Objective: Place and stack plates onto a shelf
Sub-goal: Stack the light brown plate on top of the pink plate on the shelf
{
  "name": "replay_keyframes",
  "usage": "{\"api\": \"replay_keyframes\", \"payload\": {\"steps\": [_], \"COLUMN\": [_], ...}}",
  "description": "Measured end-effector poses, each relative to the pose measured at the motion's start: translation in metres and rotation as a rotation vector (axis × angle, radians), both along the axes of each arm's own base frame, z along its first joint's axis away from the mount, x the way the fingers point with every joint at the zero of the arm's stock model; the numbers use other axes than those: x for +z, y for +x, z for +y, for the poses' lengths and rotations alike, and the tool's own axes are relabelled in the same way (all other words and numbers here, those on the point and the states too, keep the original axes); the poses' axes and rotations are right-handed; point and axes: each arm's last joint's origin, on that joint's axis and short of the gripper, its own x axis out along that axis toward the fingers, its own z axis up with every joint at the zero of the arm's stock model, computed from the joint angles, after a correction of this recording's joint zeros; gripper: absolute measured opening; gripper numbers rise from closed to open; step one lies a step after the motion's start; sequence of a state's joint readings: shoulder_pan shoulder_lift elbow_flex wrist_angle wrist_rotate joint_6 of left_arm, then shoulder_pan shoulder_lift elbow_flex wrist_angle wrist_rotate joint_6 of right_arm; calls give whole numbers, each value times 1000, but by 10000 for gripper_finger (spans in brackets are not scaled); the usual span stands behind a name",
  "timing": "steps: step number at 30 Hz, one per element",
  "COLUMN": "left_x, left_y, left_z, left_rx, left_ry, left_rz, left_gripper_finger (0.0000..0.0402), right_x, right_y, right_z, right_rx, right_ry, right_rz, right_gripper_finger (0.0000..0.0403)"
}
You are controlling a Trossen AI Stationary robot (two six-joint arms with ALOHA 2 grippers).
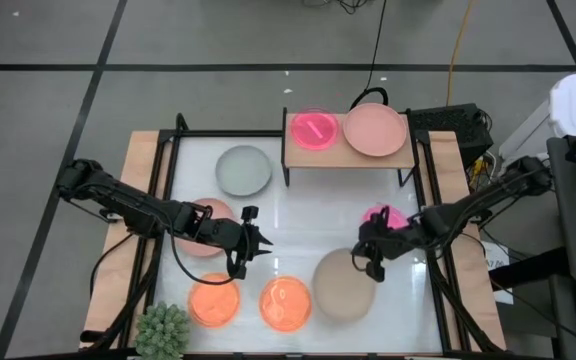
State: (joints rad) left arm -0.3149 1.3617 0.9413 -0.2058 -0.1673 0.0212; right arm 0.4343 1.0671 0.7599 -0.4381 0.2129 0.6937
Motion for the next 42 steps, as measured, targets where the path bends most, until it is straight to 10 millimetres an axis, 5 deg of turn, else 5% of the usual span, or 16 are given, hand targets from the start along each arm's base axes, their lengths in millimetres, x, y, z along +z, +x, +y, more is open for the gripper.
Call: {"api": "replay_keyframes", "payload": {"steps": [24,35,42], "left_x": [2,4,4], "left_y": [2,2,2], "left_z": [-1,-1,-1], "left_rx": [-1,-4,-7], "left_ry": [-9,-8,-5], "left_rz": [-27,-43,-43], "left_gripper_finger": [93,93,93], "right_x": [53,72,102], "right_y": [-13,-34,-47], "right_z": [-77,-113,-135], "right_rx": [-415,-682,-789], "right_ry": [-116,-275,-394], "right_rz": [-383,-489,-499], "right_gripper_finger": [0,0,0]}}
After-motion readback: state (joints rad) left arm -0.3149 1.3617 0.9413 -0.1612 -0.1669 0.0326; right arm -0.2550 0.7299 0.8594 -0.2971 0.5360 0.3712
